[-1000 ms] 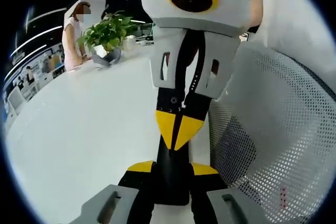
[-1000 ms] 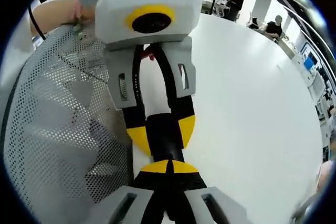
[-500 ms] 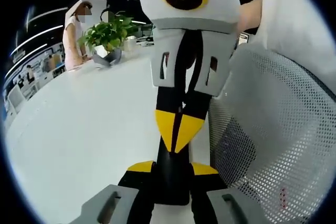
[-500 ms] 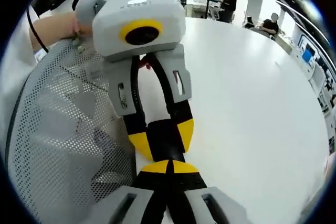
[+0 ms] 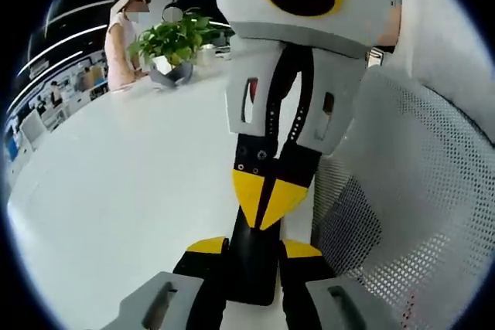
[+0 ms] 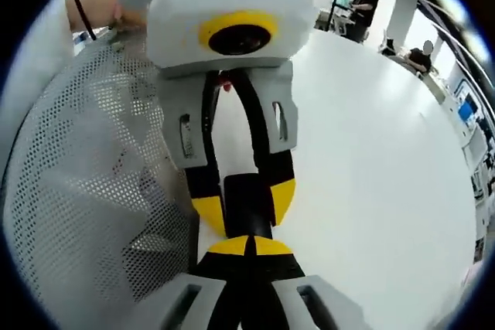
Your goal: Press the specified remote control buttons in sequence, fully releasing each button before pressing the next.
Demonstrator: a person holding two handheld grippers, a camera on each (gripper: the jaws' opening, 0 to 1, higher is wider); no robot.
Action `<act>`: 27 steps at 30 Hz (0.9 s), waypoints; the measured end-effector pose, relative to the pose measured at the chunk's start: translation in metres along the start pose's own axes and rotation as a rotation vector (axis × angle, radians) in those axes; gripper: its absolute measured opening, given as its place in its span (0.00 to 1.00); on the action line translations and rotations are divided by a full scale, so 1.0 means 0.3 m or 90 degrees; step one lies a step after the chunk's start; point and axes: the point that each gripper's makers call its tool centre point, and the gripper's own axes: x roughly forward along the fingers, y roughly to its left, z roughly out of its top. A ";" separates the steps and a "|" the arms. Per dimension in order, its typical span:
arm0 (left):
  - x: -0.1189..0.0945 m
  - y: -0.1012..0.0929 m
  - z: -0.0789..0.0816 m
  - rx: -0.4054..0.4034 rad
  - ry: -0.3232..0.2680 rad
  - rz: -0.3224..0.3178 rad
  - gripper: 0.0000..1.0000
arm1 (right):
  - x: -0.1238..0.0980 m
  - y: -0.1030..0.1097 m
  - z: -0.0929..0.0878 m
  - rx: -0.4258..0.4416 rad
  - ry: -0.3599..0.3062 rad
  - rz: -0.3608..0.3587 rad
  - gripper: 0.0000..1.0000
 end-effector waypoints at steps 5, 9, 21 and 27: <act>-0.002 -0.002 -0.003 0.015 0.014 0.004 0.25 | 0.003 0.003 -0.001 -0.037 0.017 -0.013 0.00; -0.005 -0.002 -0.003 0.008 0.000 0.013 0.25 | 0.006 0.001 -0.003 -0.050 0.025 -0.018 0.00; -0.002 -0.001 -0.001 0.003 -0.008 0.026 0.26 | 0.006 -0.005 -0.007 -0.067 0.069 0.023 0.00; -0.002 -0.001 0.001 0.000 -0.019 0.019 0.26 | 0.000 -0.009 -0.010 -0.002 0.020 0.026 0.00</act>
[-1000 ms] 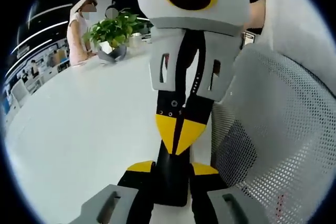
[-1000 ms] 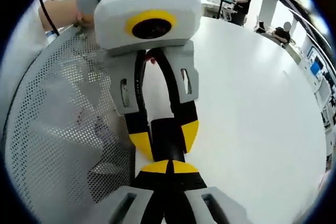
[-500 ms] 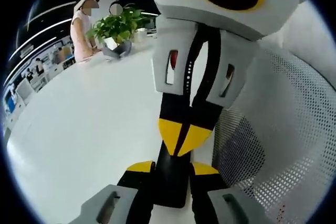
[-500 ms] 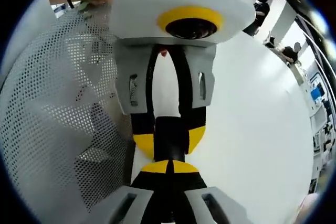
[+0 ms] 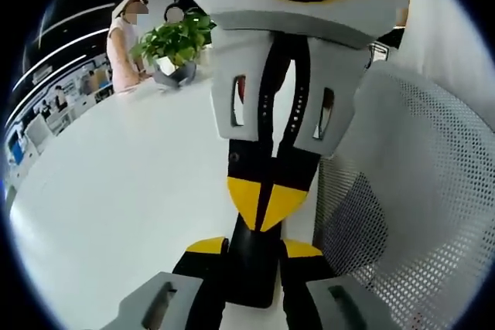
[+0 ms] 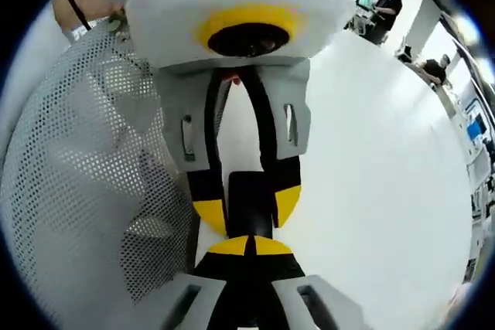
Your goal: Press the specified remote control buttons in sequence, fully releasing each button before pressing the next.
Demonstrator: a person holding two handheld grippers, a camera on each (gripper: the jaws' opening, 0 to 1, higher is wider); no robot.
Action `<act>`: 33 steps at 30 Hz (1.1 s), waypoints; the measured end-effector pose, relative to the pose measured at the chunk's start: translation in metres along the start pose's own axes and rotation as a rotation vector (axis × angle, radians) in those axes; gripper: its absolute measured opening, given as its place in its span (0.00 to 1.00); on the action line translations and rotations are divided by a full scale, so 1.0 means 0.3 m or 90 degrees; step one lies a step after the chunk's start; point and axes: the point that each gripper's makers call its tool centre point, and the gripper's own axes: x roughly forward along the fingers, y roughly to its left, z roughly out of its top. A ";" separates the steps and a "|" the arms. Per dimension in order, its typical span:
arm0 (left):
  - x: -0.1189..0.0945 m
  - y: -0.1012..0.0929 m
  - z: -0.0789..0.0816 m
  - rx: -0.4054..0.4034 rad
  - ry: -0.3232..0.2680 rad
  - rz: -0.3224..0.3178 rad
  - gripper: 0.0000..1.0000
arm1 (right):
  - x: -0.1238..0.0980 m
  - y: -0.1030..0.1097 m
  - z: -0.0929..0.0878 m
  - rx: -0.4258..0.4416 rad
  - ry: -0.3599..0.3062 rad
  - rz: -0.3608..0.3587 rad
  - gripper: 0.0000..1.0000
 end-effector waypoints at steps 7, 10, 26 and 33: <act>0.009 0.003 0.003 -0.005 -0.003 0.012 0.26 | -0.003 0.009 -0.001 0.010 -0.040 -0.025 0.00; 0.009 0.004 0.003 -0.004 -0.003 0.010 0.26 | -0.005 0.020 -0.001 0.019 -0.067 -0.031 0.02; 0.017 -0.004 0.005 0.002 0.003 0.008 0.25 | -0.062 -0.008 -0.107 0.115 -0.132 -0.073 0.19; 0.019 -0.003 0.001 0.004 0.002 0.006 0.25 | -0.064 -0.013 -0.122 0.133 -0.146 -0.060 0.23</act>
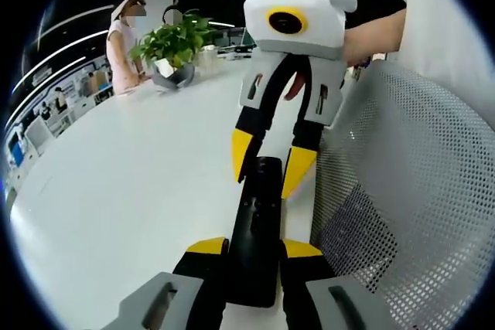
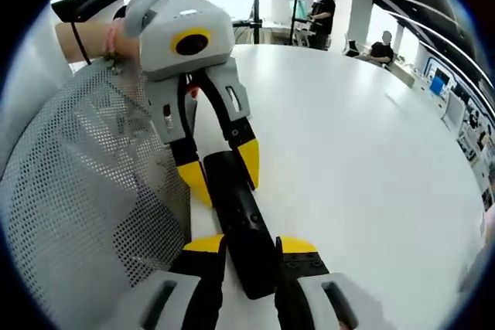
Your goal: Press the specified remote control buttons in sequence, fully releasing each button before pressing the next.
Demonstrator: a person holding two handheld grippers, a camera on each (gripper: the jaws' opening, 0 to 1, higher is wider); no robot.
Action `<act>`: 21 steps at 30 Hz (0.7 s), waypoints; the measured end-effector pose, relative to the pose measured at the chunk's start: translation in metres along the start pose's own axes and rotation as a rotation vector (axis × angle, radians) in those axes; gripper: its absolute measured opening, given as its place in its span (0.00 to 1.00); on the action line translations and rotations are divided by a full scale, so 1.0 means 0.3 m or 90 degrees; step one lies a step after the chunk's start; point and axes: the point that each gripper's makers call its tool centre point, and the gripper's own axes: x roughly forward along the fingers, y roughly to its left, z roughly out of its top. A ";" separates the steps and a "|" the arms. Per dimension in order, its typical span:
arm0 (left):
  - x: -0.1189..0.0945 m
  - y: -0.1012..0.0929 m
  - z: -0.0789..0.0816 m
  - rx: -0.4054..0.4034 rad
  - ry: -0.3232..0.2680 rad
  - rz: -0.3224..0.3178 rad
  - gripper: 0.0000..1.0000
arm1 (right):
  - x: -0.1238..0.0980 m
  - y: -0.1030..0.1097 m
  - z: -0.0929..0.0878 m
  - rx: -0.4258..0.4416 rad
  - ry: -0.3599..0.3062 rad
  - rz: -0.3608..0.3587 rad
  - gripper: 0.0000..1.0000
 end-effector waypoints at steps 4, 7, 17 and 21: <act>-0.004 -0.003 0.001 0.001 -0.001 -0.001 0.25 | 0.006 0.000 0.006 -0.017 0.001 0.015 0.23; -0.005 -0.004 0.000 0.000 -0.001 0.000 0.25 | 0.010 0.010 0.009 -0.019 -0.003 0.032 0.22; -0.008 -0.005 0.000 -0.009 0.005 0.005 0.26 | 0.049 0.013 -0.016 -0.061 0.021 0.026 0.24; -0.005 -0.004 0.003 -0.015 0.024 0.009 0.26 | 0.048 0.014 -0.009 -0.067 0.034 0.023 0.24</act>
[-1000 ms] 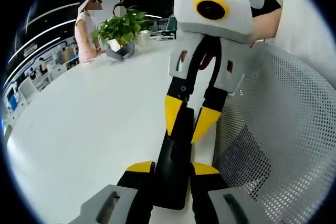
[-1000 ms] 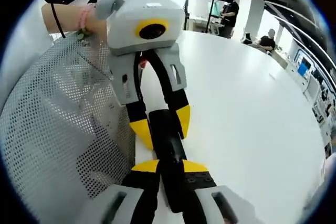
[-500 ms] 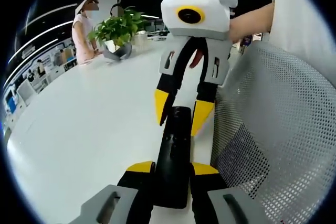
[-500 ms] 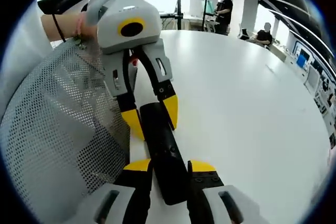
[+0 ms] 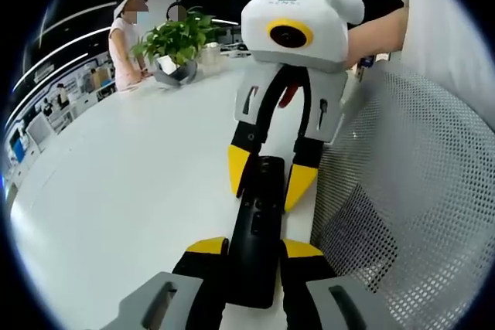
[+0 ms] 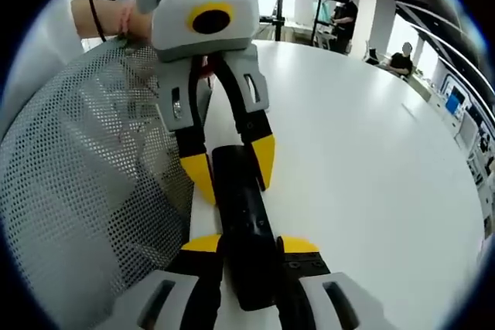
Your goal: Press the specified remote control buttons in sequence, fully releasing each button before pressing the next.
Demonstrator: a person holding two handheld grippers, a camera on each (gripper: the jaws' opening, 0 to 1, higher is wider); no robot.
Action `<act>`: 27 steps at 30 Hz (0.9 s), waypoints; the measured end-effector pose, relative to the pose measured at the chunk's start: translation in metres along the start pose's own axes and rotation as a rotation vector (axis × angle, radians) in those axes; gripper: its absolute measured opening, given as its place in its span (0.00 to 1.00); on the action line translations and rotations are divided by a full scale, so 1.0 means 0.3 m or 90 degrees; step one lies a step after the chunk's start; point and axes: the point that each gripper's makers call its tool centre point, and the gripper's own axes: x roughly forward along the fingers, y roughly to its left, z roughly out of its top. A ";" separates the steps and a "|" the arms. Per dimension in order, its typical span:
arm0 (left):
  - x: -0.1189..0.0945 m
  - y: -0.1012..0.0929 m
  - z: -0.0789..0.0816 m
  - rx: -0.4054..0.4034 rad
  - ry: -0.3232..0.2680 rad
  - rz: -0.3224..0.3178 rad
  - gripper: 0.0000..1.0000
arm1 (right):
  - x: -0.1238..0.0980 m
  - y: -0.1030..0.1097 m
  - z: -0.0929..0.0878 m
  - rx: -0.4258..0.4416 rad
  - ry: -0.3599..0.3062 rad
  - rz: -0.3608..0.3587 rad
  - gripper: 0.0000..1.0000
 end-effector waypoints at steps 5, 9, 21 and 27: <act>0.000 -0.001 0.005 0.005 0.004 0.001 0.26 | 0.005 0.003 0.001 -0.019 0.093 0.005 0.23; 0.012 0.002 0.013 0.010 -0.004 -0.001 0.27 | 0.013 0.005 0.003 -0.041 0.150 0.019 0.22; 0.017 0.008 0.019 0.011 0.017 -0.006 0.26 | 0.013 0.003 -0.005 -0.025 0.205 0.021 0.22; -0.063 0.024 -0.034 -0.010 0.093 0.015 0.27 | 0.006 0.004 -0.007 0.000 0.165 0.003 0.22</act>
